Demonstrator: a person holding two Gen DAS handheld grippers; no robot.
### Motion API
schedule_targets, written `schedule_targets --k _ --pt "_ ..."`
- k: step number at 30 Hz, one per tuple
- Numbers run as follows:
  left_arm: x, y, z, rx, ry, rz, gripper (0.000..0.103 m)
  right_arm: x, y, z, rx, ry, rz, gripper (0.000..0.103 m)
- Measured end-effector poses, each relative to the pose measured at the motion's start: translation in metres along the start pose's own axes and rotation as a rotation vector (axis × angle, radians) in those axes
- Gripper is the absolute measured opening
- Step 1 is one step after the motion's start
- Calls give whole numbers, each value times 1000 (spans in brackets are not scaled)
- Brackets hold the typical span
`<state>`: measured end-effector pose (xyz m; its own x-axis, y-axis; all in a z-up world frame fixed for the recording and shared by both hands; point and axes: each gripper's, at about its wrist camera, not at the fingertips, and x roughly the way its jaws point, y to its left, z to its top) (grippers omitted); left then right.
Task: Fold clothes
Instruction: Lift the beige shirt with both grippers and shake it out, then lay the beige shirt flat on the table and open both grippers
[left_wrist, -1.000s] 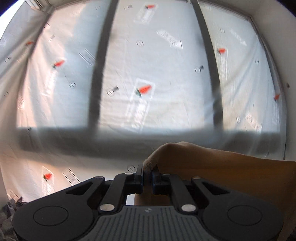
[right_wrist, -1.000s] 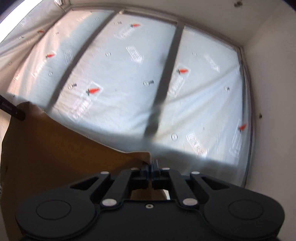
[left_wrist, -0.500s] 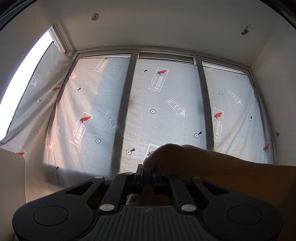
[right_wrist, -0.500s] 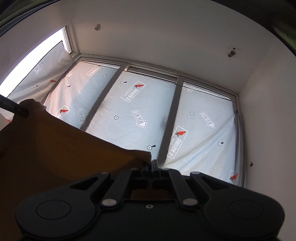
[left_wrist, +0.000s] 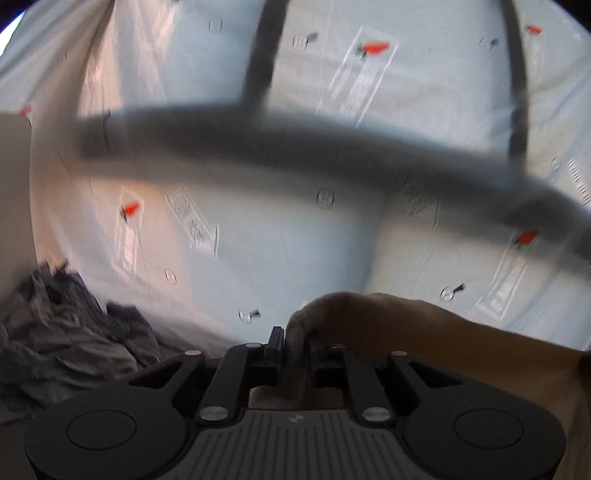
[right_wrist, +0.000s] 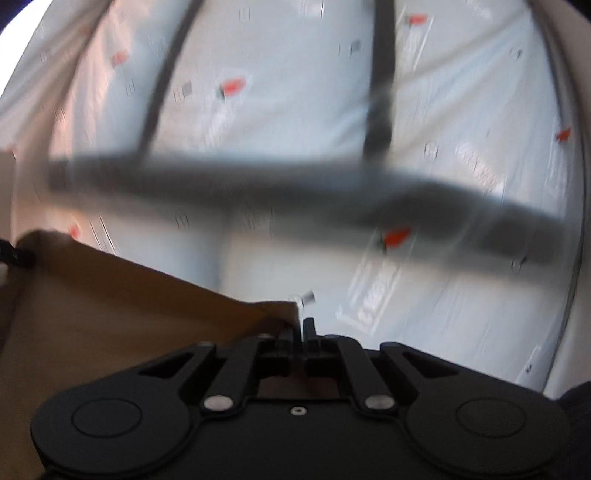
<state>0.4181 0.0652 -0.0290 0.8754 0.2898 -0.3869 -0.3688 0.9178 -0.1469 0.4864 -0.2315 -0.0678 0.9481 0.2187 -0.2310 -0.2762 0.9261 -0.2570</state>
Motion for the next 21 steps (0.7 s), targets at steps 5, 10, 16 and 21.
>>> schedule_targets --k 5,10,16,21 --pt "116 15 -67 -62 296 95 32 80 24 -83 -89 244 -120 38" --pt "62 23 -153 39 368 78 64 24 0 -165 86 425 -57 51" --pt "4 11 -238 154 576 41 70 -64 -23 -236 186 624 -53 51" --pt "-26 2 -270 178 620 63 87 -108 -33 -251 292 664 -60 51"
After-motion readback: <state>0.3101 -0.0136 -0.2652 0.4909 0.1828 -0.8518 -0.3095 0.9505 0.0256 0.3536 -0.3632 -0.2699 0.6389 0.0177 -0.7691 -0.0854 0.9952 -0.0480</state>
